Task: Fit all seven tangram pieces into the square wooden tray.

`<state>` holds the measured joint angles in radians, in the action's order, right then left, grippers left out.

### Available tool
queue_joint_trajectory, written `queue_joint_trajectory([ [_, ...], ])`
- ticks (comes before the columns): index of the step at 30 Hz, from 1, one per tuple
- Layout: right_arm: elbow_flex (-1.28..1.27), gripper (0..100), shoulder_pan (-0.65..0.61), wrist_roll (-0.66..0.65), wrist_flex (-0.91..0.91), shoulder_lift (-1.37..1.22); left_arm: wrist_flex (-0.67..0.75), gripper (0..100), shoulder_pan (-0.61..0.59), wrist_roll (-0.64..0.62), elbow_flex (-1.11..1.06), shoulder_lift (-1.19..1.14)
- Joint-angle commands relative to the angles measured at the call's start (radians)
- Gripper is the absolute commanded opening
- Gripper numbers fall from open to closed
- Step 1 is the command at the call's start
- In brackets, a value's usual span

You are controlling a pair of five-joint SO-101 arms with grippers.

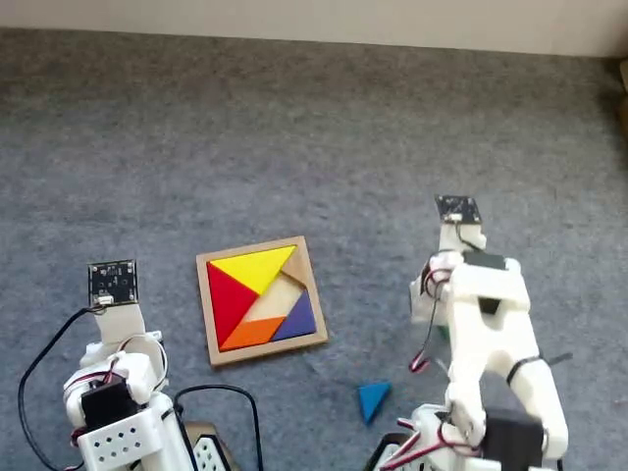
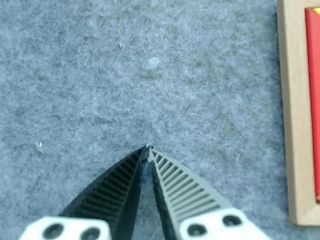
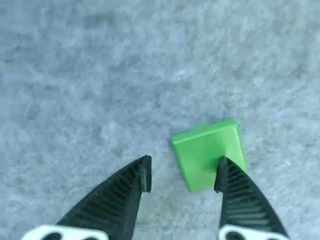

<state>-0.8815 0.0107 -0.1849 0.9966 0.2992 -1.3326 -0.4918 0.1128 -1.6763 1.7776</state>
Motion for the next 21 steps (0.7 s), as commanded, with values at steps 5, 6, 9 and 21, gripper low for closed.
queue_joint_trajectory([
  [5, 0.097, 21.1, 0.025, -0.011, -0.022, -0.096, -0.003, 1, -0.010, 0.006, -0.021, 0.041],
  [6, 0.099, 21.1, 0.027, -0.011, -0.024, -0.110, -0.003, 1, -0.010, 0.006, -0.021, 0.041],
  [9, 0.099, 21.1, 0.027, -0.012, -0.016, -0.130, -0.003, 1, -0.010, 0.006, -0.021, 0.041],
  [21, 0.102, 21.1, 0.061, -0.087, -0.015, 0.008, -0.003, 1, -0.010, 0.006, -0.021, 0.041],
])
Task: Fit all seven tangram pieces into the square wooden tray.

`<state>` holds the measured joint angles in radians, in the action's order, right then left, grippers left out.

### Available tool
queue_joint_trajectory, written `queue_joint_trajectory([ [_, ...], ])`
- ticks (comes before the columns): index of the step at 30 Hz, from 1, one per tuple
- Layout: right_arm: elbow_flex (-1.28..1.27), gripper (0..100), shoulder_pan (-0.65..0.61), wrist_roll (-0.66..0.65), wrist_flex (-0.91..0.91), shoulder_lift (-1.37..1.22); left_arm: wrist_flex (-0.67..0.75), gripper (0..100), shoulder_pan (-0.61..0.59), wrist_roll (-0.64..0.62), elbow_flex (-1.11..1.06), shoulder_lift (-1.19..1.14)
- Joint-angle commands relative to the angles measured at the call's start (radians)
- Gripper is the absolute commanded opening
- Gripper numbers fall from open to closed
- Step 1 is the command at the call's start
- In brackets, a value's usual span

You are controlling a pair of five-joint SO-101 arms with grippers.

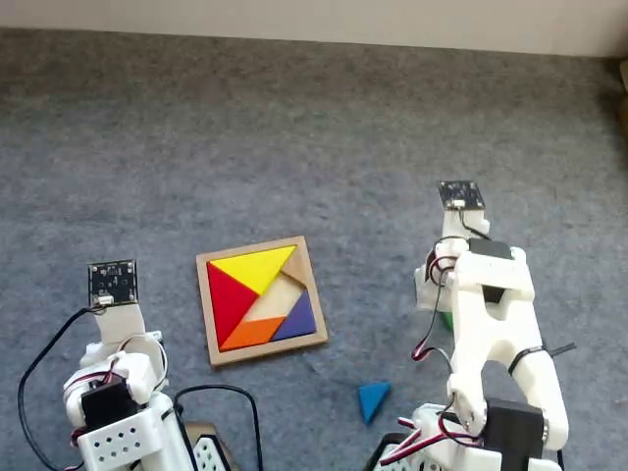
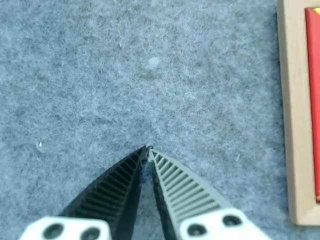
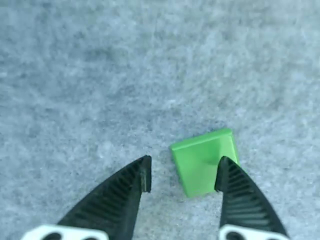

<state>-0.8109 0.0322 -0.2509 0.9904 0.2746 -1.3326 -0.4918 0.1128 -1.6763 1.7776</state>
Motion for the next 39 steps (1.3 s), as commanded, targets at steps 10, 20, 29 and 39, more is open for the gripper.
queue_joint_trajectory([
  [10, 0.156, 21.1, 0.068, -0.023, -0.008, -0.174, -0.003, 1, -0.010, 0.006, -0.021, 0.041],
  [20, 0.151, 21.1, 0.045, -0.023, -0.008, -0.265, -0.003, 1, -0.010, 0.006, -0.021, 0.041],
  [29, 0.151, 29.2, 0.047, -0.107, 0.117, -0.266, -0.003, 1, -0.010, 0.006, -0.021, 0.041],
  [39, 0.159, 13.1, 0.047, -0.107, 0.117, -0.260, -0.003, 1, -0.010, 0.006, -0.021, 0.041],
])
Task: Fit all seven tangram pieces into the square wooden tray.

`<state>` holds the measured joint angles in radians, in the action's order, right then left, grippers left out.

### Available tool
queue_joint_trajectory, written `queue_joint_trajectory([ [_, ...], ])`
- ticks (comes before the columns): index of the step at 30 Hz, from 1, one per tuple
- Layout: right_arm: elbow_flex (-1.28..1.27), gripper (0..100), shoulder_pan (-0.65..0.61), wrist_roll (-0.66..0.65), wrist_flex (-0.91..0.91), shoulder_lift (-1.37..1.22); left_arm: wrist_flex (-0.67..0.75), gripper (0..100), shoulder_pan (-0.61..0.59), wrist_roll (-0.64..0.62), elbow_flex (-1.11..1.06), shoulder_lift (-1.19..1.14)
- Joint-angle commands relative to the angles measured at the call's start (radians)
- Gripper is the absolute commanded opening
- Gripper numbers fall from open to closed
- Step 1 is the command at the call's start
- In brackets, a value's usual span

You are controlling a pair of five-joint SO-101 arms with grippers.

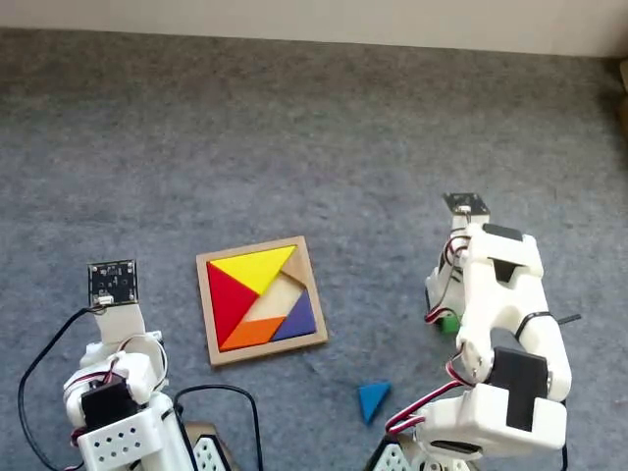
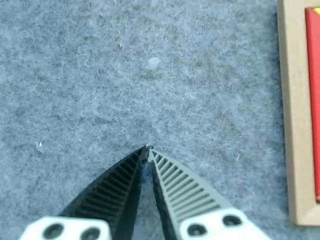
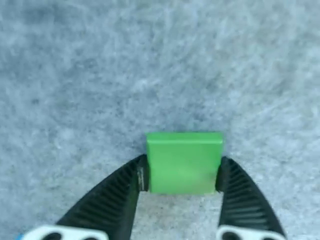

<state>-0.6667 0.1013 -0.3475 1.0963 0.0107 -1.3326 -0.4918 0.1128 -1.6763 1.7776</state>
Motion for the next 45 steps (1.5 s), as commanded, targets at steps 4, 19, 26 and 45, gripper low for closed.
queue_joint_trajectory([
  [4, 0.015, 10.4, -0.022, -0.011, 0.019, 0.015, -0.003, 1, -0.010, 0.006, -0.021, 0.041],
  [19, 0.013, 10.0, -0.420, -0.014, 0.012, 0.363, -0.003, 1, -0.010, 0.006, -0.021, 0.041],
  [26, 0.015, 10.0, -0.687, -0.018, -0.079, 0.338, -0.003, 1, -0.010, 0.006, -0.021, 0.041],
  [45, 0.501, 13.4, -0.898, -0.018, 0.082, -0.160, -0.003, 1, -0.010, 0.006, -0.021, 0.041],
])
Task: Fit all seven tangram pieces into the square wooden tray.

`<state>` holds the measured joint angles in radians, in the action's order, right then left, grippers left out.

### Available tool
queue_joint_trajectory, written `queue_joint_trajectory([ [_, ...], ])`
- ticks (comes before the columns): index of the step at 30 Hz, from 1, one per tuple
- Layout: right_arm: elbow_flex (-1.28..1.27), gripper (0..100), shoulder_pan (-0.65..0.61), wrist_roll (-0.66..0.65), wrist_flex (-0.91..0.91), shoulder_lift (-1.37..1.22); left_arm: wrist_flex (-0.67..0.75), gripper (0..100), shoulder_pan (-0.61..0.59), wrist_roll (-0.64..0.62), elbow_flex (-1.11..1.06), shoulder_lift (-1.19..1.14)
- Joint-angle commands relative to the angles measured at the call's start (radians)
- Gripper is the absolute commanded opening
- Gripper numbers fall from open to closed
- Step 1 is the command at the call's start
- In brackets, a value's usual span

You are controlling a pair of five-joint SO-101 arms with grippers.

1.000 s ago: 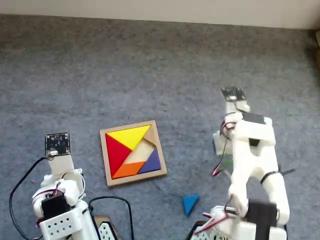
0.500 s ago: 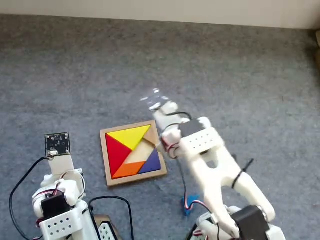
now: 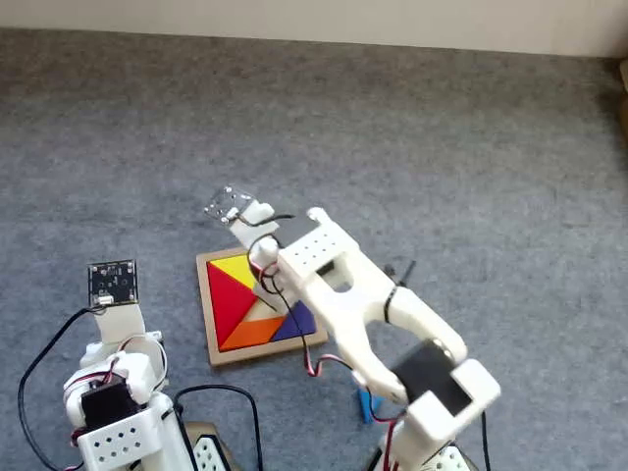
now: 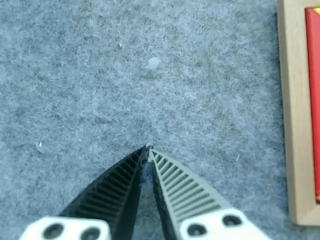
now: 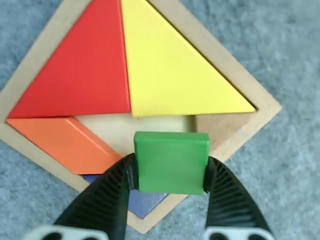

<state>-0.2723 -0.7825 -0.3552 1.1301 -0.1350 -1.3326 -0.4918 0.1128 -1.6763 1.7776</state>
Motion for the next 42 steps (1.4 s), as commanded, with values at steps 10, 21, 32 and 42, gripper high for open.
queue_joint_trajectory([
  [10, 0.163, 19.7, -0.015, -0.009, 0.125, -0.044, -0.003, 1, -0.010, 0.006, -0.021, 0.041],
  [21, 0.160, 29.8, -0.016, -0.005, 0.120, -0.045, -0.003, 1, -0.010, 0.006, -0.021, 0.041],
  [32, 0.157, 8.2, 0.013, -0.005, 0.128, -0.038, -0.003, 1, -0.010, 0.006, -0.021, 0.041],
  [42, 0.051, 5.7, -0.024, -0.005, -0.013, -0.048, -0.003, 1, -0.010, 0.006, -0.021, 0.041],
])
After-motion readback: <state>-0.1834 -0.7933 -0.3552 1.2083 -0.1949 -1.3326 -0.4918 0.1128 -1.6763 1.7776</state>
